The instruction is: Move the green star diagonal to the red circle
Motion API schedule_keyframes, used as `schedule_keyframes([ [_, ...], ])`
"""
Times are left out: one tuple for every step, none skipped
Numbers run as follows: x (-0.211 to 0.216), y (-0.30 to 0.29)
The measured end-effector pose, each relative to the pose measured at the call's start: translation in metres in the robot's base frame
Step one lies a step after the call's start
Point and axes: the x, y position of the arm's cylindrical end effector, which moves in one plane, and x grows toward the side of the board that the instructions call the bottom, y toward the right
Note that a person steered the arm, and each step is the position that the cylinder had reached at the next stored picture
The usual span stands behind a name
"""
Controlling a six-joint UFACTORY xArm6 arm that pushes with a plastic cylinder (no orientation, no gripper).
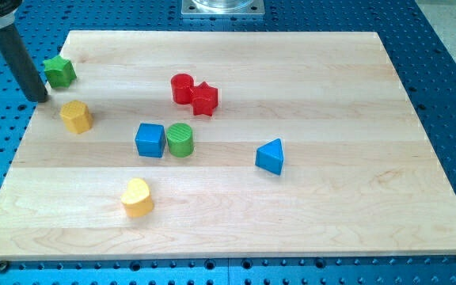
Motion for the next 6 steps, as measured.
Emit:
schedule_keyframes([
  [-0.049, 0.001],
  [-0.057, 0.044],
  [-0.035, 0.135],
  [-0.05, 0.142],
  [-0.06, 0.182],
  [-0.051, 0.204],
])
